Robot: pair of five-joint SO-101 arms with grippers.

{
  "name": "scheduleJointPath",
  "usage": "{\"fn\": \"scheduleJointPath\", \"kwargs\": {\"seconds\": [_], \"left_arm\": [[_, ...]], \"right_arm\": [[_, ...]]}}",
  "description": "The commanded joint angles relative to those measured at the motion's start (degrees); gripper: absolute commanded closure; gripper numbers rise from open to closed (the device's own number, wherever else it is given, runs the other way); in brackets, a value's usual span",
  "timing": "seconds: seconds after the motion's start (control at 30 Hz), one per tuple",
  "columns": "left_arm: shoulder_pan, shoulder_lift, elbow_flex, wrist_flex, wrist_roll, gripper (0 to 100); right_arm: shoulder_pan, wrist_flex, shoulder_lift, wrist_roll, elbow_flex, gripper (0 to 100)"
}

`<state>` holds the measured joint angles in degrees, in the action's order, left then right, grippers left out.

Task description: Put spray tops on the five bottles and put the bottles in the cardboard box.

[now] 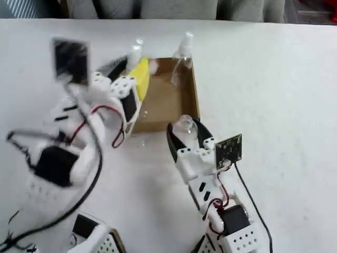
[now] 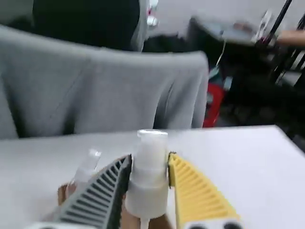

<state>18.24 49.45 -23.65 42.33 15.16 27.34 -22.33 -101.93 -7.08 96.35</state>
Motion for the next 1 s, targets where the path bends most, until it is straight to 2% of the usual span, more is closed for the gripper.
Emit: {"fn": "scheduleJointPath", "kwargs": {"seconds": [0.0, 0.1, 0.2, 0.3, 0.5, 0.6, 0.8, 0.97], "left_arm": [[4.62, 4.62, -0.62, -10.90, 1.23, 98], [7.34, 4.53, -2.99, -17.85, 1.41, 98], [8.92, 4.53, -4.84, -21.54, 1.49, 98], [10.59, 4.53, -5.36, -21.80, 1.85, 98], [10.42, 4.44, -5.36, -21.80, 10.11, 98], [10.33, 4.44, -7.12, -23.12, 10.11, 98], [10.51, 4.44, -15.12, -32.44, 10.11, 98], [10.51, 4.44, -16.53, -33.32, 10.37, 98]], "right_arm": [[0.66, -0.75, -0.31, -0.44, 0.53, 98.2], [0.66, -2.59, -0.31, -0.44, 0.53, 98.2], [0.66, -4.00, -0.31, -0.44, 0.53, 98.2], [0.57, -4.18, -0.31, -0.44, 0.53, 98.2], [0.66, -3.74, -0.31, -0.44, 0.53, 98.2], [0.66, -3.65, -0.40, -0.44, 0.53, 98.2], [0.66, -3.65, -0.40, -0.44, 0.53, 98.2], [0.66, -3.65, -0.40, -0.44, 0.53, 98.2]]}}
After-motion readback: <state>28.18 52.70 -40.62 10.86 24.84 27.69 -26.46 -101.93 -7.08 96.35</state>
